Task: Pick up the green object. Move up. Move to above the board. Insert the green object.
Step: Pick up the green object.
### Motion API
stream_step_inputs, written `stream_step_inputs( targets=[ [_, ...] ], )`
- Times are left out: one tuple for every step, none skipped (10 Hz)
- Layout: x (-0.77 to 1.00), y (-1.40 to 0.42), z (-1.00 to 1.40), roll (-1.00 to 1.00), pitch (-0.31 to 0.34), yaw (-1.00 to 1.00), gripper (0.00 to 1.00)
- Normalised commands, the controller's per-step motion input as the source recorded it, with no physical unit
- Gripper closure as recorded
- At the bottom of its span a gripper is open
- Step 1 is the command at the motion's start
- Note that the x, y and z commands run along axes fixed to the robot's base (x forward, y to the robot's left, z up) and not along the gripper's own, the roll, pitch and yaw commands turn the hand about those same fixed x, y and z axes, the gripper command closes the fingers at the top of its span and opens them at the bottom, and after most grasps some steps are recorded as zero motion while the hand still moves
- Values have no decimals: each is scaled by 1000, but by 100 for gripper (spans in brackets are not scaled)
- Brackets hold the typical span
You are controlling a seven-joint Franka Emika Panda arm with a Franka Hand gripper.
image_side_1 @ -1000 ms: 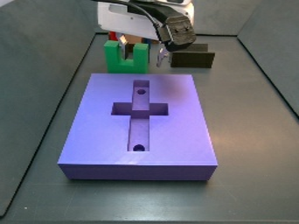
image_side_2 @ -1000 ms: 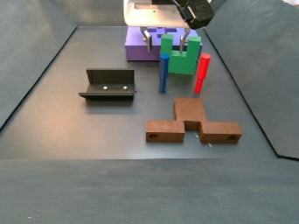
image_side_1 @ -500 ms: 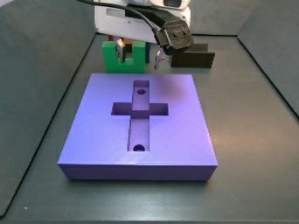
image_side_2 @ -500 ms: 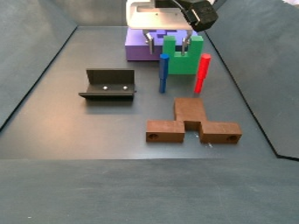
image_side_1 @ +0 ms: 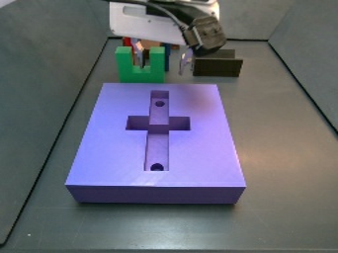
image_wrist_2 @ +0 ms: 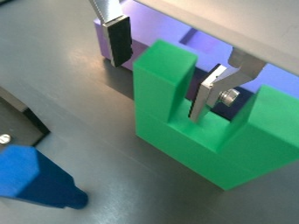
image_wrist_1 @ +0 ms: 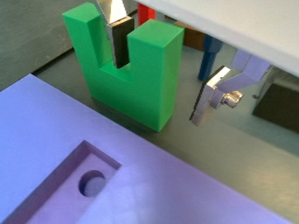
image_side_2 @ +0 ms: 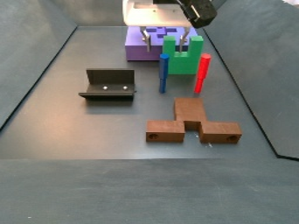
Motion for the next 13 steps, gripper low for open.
stream_step_inputs(
  targets=[
    [0,6,174,14,11,169,0],
    [0,0,83,7,0,194,0],
    [0,0,0,6,0,226,0],
    [0,34,0,13,0,249,0],
    [0,34,0,10,0,251,0],
    [0,91,0,44,0,237,0],
    [0,157,0,61,0,166,0],
    [0,160,0,61,0,149,0],
    [0,134,0,50,0,151,0],
    [0,57,-31,0,0,177,0],
    [0,0,-69,0,0,200,0],
    [0,0,-43,0,0,146,0],
    [0,0,0,-3,-16,0,0]
  ],
)
